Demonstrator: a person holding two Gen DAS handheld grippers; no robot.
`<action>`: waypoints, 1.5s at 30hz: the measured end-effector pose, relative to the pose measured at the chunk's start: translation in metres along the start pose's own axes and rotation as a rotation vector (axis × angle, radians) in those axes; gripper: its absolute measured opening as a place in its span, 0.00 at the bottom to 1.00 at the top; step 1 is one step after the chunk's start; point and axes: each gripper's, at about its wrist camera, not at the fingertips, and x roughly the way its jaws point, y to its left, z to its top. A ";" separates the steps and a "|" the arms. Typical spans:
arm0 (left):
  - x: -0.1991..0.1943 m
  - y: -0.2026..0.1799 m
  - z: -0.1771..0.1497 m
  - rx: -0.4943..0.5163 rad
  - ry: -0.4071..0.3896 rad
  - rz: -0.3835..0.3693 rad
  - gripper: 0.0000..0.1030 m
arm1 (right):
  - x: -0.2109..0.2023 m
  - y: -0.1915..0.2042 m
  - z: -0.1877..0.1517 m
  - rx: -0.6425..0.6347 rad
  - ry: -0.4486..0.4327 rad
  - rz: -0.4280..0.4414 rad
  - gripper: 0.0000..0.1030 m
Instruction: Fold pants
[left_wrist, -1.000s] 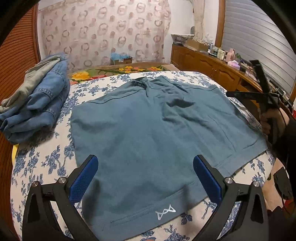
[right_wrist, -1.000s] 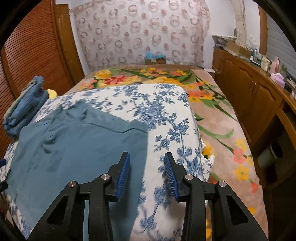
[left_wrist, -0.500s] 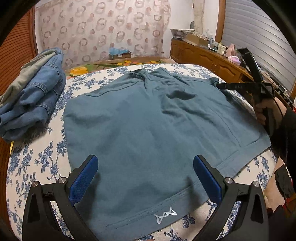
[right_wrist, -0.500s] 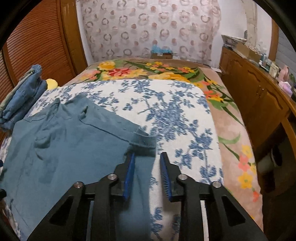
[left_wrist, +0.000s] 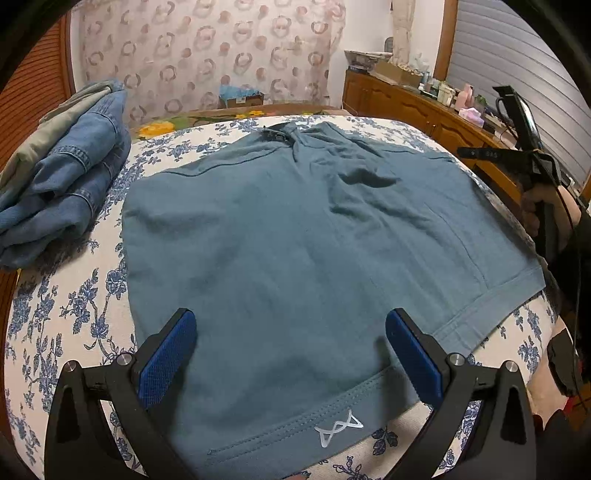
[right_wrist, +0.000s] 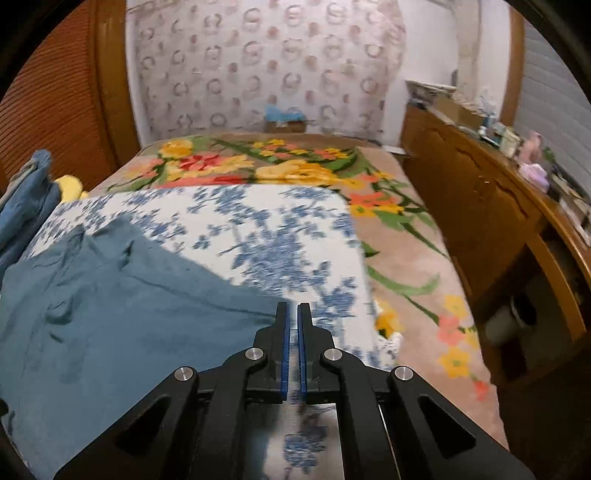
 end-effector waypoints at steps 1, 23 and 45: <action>0.001 0.000 0.000 0.000 0.005 -0.001 1.00 | -0.002 -0.001 -0.001 0.007 0.005 0.004 0.10; 0.012 -0.007 0.001 0.037 0.065 0.049 1.00 | -0.099 0.049 -0.090 -0.222 0.050 0.151 0.49; -0.044 0.040 -0.027 -0.075 -0.038 0.018 0.83 | -0.093 0.075 -0.094 -0.143 0.044 0.095 0.67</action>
